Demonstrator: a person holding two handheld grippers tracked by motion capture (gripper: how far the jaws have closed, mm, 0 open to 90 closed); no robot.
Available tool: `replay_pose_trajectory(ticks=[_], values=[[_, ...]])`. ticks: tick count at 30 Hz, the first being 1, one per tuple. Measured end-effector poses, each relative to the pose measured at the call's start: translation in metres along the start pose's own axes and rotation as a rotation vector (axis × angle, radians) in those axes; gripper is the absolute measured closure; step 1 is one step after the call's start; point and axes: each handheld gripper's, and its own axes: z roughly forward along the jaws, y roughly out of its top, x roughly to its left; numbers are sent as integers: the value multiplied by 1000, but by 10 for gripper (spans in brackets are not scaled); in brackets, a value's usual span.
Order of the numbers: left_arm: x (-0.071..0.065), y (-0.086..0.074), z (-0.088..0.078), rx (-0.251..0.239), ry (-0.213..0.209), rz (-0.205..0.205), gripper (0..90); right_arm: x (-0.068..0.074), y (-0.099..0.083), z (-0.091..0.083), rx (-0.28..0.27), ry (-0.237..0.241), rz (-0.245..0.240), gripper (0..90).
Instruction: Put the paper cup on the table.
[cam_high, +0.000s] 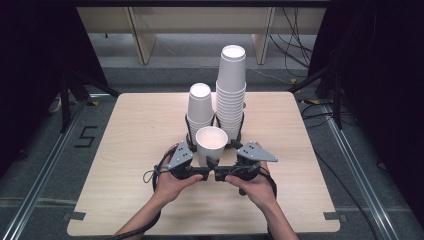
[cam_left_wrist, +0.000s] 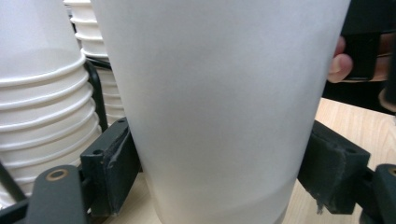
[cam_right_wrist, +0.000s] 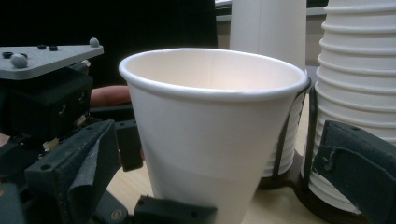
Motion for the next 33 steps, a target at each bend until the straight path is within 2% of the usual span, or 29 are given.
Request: replay_pose_trajectory(ticks=[1,4,6,7,10,12,13,17,21,22,26,28,29,30,31,33], values=[[0,0,-1,-1,4,0,204,-1,0,-2,0,-14,-16,5],[2,0,-4,-1,12,1,204,0,1,-8,-1,-11,-14,5],[4,0,-6,-2,18,1,204,-2,1,-12,-13,-26,-31,5],[5,-1,-7,-2,22,2,204,-2,1,-12,-19,-15,-26,5],[7,-1,-10,-3,30,6,204,-4,1,-17,-11,-36,-11,5],[8,-2,-13,-8,34,9,204,-7,1,-19,-13,-46,-34,5],[8,-2,-14,-4,36,10,204,-8,0,-19,-17,-40,-14,5],[10,-2,-18,-10,44,3,204,-12,-3,-22,-10,-69,-20,6],[11,-1,-21,-18,50,7,204,-13,-5,-24,-6,-65,-8,6],[11,-1,-22,-19,53,10,204,-15,-5,-24,-15,-75,-29,6],[13,-1,-27,-22,62,13,203,-16,-7,-26,-8,-77,-3,6],[15,-1,-30,-25,69,13,203,-19,-8,-27,-7,-79,0,7],[16,-1,-32,-23,73,14,203,-20,-9,-28,-10,-92,-14,8],[17,-2,-33,-29,75,11,203,-21,-9,-29,-9,-84,1,8],[18,-2,-35,-26,82,10,203,-21,-10,-30,-2,-98,3,8],[20,-3,-39,-26,91,9,203,-25,-11,-31,-11,-94,-3,11]])
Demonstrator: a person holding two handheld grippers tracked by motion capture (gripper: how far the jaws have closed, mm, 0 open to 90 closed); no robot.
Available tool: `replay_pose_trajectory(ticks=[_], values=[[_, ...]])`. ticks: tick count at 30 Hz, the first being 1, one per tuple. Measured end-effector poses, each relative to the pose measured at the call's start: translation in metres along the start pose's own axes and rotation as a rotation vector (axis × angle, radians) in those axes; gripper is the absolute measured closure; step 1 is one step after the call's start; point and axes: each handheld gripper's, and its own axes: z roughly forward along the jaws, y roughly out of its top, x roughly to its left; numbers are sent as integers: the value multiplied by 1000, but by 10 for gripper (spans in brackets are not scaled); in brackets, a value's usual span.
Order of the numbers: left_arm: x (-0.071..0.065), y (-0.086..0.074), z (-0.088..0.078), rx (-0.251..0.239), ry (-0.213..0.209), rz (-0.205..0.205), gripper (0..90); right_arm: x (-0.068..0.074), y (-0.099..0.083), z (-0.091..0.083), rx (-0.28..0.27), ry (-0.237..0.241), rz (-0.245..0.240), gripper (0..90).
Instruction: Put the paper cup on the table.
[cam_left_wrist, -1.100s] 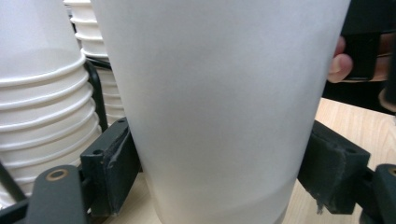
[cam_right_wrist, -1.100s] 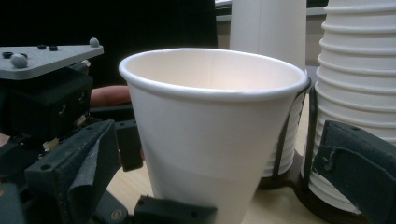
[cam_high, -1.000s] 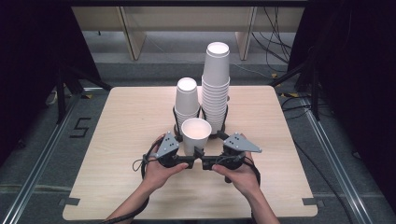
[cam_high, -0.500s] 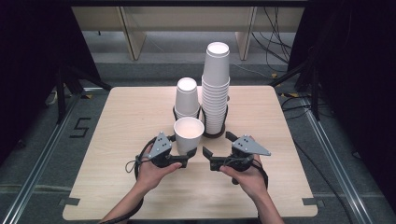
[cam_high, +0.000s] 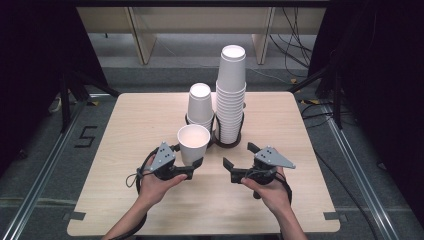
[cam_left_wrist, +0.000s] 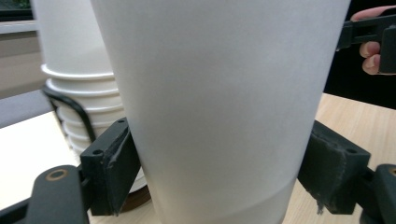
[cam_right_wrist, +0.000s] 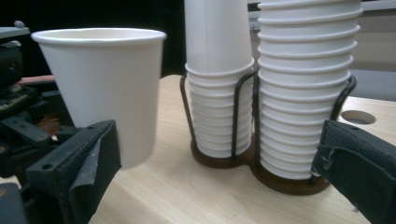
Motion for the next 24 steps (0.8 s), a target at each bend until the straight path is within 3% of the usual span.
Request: replay_pose_trajectory(ticks=[4,5,7,8,9,10,11,15,16,17,24], values=[[5,-1,-8,-2,17,1,203,-5,-3,-4,18,-17,28,13],[7,-1,-11,-4,24,0,203,-8,-3,-5,18,-26,-1,14],[9,-1,-14,-8,34,-2,203,-10,-5,-6,20,-33,20,17],[10,-1,-16,-11,36,1,203,-12,-5,-6,15,-40,6,18],[11,-1,-18,-13,41,-3,204,-11,-6,-7,25,-47,29,19],[12,-1,-20,-7,46,0,203,-15,-6,-7,19,-57,-12,20],[13,-2,-22,-13,49,2,203,-15,-6,-8,24,-57,8,21],[18,-4,-28,-5,70,4,203,-18,-8,-9,16,-77,-8,22],[19,-5,-30,-6,77,1,203,-17,-9,-9,22,-75,19,23],[20,-6,-31,-7,84,-1,203,-19,-9,-9,18,-77,-9,23],[29,-15,-42,0,141,-12,203,-20,-14,-10,35,-74,40,24]])
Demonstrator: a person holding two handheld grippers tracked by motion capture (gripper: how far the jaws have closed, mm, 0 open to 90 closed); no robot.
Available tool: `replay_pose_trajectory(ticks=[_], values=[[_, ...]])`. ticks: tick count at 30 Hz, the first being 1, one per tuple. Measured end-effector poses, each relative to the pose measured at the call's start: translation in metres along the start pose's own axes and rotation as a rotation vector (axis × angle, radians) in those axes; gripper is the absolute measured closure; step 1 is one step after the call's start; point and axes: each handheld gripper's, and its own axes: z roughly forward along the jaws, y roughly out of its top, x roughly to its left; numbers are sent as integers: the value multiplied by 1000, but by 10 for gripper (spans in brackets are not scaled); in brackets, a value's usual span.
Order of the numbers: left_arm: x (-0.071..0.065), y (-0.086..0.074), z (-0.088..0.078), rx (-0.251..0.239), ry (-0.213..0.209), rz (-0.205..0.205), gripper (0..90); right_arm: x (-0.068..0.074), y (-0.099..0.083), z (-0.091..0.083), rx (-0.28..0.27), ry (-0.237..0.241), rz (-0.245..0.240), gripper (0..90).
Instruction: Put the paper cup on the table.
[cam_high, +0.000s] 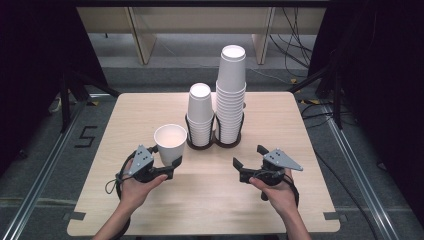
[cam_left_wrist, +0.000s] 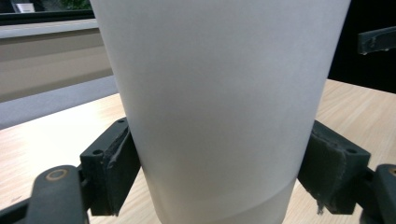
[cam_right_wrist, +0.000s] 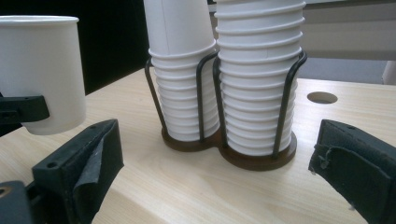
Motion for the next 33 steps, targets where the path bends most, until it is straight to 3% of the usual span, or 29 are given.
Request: replay_pose_trajectory(ticks=[4,5,7,8,11,13,15,18,22,27,29,31,32,33], values=[[7,-5,-5,2,44,-2,202,-4,-2,-1,-8,-23,-30,25],[9,-6,-7,7,58,-1,203,-3,-3,-1,-8,-13,0,25],[14,-8,-10,10,80,-8,202,-4,-4,-1,-1,-20,-3,25],[17,-10,-12,14,94,-6,202,-3,-5,-2,-3,-19,18,26],[23,-15,-16,19,121,-12,202,-7,-6,-2,-11,-32,-20,26],[27,-19,-19,28,137,-18,202,-5,-6,-3,7,-30,24,26],[33,-24,-23,38,162,-26,202,-8,-7,-2,-11,-28,-6,26],[40,-31,-26,28,185,-42,202,-8,-7,-3,6,-29,9,26],[49,-37,-33,52,232,-47,201,-11,-6,-4,-4,-44,-16,27],[57,-45,-38,72,271,-66,202,-10,-7,-4,3,-37,16,27],[60,-48,-39,77,287,-76,202,-12,-7,-3,4,-49,-14,27],[63,-50,-41,94,303,-83,202,-8,-7,-5,15,-43,45,27],[65,-51,-41,96,306,-90,201,-12,-6,-4,1,-50,-12,27],[66,-51,-41,98,309,-94,201,-12,-6,-4,2,-48,-8,27]])
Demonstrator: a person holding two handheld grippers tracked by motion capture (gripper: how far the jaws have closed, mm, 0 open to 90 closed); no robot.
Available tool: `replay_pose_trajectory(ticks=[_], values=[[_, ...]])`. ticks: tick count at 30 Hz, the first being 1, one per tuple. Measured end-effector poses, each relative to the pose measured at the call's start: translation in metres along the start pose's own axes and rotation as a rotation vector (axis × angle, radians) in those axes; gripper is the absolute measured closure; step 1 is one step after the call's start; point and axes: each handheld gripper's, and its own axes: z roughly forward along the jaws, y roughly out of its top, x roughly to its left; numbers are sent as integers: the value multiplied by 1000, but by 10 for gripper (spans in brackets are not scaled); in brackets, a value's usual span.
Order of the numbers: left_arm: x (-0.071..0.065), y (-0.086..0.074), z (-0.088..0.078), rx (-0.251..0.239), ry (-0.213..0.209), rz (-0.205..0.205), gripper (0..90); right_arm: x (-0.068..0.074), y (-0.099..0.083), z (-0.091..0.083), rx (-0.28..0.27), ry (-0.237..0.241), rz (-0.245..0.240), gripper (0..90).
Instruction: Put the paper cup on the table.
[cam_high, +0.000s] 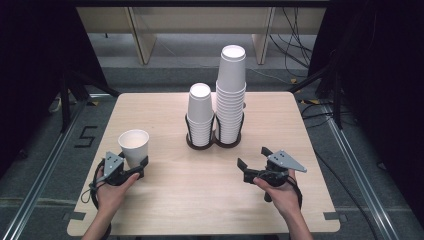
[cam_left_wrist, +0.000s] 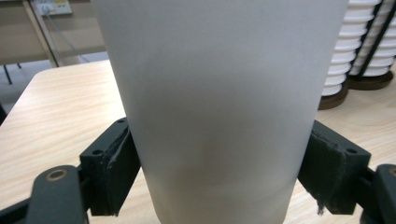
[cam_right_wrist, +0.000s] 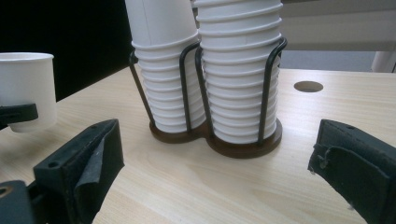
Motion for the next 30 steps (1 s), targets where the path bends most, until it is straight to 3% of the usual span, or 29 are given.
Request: replay_pose_trajectory(ticks=[7,9,12,13,15,18,23,30], values=[[12,-4,4,26,58,-11,201,1,2,0,-2,11,32,28],[16,-5,5,47,83,-11,200,0,3,-1,-5,6,14,28],[20,-8,7,63,104,-13,200,2,3,-1,1,0,38,27],[21,-8,7,65,107,-13,200,0,3,-1,-1,-1,12,27],[22,-9,8,64,109,-17,200,0,3,-2,9,4,23,27],[23,-11,9,71,112,-18,199,-2,3,-1,-2,-8,0,27],[24,-10,10,83,112,-20,199,0,3,-1,-7,7,30,27],[26,-10,11,105,104,-19,199,-3,3,-3,-8,2,11,27]])
